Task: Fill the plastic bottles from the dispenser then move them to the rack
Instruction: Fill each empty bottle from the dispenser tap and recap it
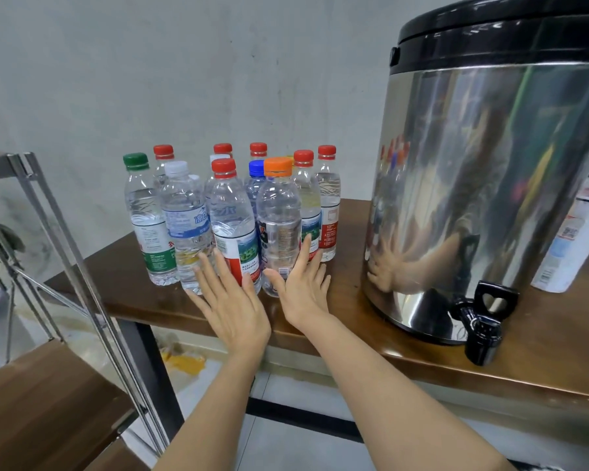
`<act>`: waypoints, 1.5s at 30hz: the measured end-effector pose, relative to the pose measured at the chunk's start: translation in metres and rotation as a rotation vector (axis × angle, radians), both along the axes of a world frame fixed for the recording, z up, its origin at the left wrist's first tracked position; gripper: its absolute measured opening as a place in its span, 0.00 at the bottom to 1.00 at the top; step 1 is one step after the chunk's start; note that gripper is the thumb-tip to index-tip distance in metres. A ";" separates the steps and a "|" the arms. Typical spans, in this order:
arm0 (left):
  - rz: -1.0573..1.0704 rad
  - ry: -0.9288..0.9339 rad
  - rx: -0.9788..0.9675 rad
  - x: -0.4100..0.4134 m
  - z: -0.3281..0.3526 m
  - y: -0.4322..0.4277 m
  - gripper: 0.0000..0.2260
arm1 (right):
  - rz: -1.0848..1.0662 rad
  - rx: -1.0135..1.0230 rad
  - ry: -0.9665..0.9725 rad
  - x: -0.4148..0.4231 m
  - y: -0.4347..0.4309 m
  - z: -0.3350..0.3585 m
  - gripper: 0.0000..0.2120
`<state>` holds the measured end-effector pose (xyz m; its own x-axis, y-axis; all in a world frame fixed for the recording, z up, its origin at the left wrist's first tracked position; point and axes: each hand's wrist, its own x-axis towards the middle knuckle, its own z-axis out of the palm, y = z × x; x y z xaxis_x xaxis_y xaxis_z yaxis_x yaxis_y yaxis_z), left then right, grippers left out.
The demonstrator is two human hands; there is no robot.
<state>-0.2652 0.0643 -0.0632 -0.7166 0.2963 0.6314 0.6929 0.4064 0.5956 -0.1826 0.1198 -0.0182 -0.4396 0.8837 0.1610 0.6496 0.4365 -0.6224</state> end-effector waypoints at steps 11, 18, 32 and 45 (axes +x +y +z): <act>0.014 -0.007 -0.033 -0.001 -0.001 0.000 0.27 | -0.021 0.003 -0.014 -0.014 0.007 0.001 0.46; 0.008 -0.018 -0.035 -0.002 0.001 -0.003 0.29 | 0.046 0.033 -0.048 -0.008 0.008 0.000 0.45; -0.290 -0.008 0.154 0.031 0.009 -0.032 0.26 | 0.365 0.491 -0.093 0.144 -0.053 -0.006 0.19; -1.070 0.399 0.085 0.238 -0.012 -0.040 0.12 | 0.133 0.927 -0.188 0.355 -0.038 -0.048 0.12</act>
<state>-0.0271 0.0244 -0.0748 0.1336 0.5788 0.8044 0.8050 -0.5368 0.2526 0.1723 0.0814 -0.0658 -0.6175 0.3805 0.6884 0.6132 0.7810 0.1184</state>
